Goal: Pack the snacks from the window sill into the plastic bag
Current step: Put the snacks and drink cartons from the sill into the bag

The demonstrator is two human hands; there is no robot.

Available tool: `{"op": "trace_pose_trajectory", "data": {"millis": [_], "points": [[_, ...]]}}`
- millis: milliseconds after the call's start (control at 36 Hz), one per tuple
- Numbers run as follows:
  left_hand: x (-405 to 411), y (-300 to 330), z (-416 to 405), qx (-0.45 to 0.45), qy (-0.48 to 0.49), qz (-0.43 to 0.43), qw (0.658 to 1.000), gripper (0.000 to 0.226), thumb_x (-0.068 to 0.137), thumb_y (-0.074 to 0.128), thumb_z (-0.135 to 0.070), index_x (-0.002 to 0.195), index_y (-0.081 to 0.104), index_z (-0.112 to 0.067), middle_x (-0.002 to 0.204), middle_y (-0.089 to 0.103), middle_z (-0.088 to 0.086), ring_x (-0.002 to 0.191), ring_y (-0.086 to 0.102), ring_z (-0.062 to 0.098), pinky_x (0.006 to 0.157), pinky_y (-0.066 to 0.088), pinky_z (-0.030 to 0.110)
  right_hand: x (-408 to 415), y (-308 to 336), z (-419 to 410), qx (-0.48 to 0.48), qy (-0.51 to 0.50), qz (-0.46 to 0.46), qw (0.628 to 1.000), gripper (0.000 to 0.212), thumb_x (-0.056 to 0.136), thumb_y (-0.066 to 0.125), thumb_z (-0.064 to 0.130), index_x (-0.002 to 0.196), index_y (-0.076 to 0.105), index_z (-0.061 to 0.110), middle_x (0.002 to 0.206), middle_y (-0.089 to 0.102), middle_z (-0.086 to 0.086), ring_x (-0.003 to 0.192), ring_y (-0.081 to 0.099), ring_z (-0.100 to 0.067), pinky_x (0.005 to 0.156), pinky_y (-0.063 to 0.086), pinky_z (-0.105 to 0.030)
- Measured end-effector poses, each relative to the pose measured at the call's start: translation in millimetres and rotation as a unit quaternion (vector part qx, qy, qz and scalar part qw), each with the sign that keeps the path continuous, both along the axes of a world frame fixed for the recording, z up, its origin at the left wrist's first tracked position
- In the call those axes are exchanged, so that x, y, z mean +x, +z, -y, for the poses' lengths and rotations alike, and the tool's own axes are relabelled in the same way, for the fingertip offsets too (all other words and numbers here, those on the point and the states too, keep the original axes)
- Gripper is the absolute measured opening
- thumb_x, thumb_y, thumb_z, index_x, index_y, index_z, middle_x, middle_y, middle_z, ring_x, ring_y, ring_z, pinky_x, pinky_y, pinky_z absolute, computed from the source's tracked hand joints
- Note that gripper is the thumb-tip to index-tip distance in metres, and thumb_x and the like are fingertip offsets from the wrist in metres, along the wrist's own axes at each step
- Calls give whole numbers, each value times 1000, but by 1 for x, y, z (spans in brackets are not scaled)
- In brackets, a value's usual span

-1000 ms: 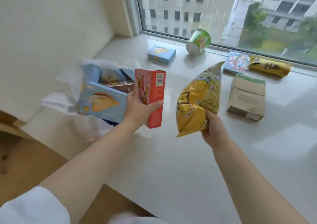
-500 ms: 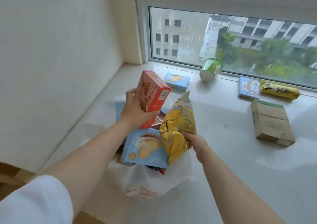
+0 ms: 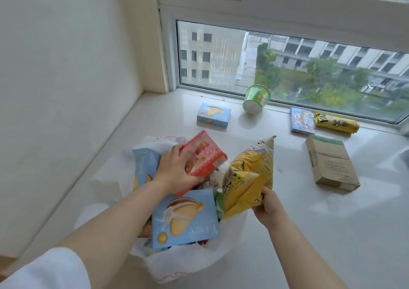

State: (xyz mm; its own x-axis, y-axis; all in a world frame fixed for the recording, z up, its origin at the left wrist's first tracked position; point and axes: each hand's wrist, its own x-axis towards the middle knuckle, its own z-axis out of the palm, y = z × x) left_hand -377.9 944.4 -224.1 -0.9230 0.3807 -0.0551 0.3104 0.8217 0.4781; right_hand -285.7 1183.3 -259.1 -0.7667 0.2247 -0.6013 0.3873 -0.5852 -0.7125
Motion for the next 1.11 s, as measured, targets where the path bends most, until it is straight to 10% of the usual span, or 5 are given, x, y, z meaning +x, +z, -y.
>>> {"op": "trace_pose_trajectory", "data": {"millis": [222,528,833,972,1111], "points": [[19,9,23,-283,-210,8,936,88,67,54,-74,139,7,-58,147,18,2,130,23,27,109,19,41,-1,18,-4,-64,-23,-73,995,38,93,35,9,92,73,12,89,74,-8,89,67,-26,70,60,-33],[23,1,-59,-245,-53,-54,966,59,78,48,-52,133,36,-33,137,34,11,121,34,33,99,27,47,-16,47,9,-52,20,-105,993,33,94,34,10,103,65,10,97,72,-11,95,65,-28,92,48,-46],[33,-13,-59,-170,-135,-34,976,50,88,48,-49,136,44,-34,156,17,2,145,7,23,118,-1,47,0,39,6,4,-19,-31,999,27,93,44,12,116,60,10,92,70,-6,79,67,-20,55,55,-24],[61,-13,12,-38,122,-201,971,40,81,57,-30,120,63,-28,134,54,6,131,42,34,110,17,58,2,50,14,139,-12,-52,989,25,88,58,17,112,59,9,96,65,-2,89,62,-20,70,49,-29],[83,-27,86,-133,369,56,918,96,80,63,-54,150,1,-33,156,-7,12,141,4,42,106,18,66,-1,78,50,379,115,-121,910,29,60,69,40,87,62,31,90,68,3,92,64,-25,80,53,-39]]}}
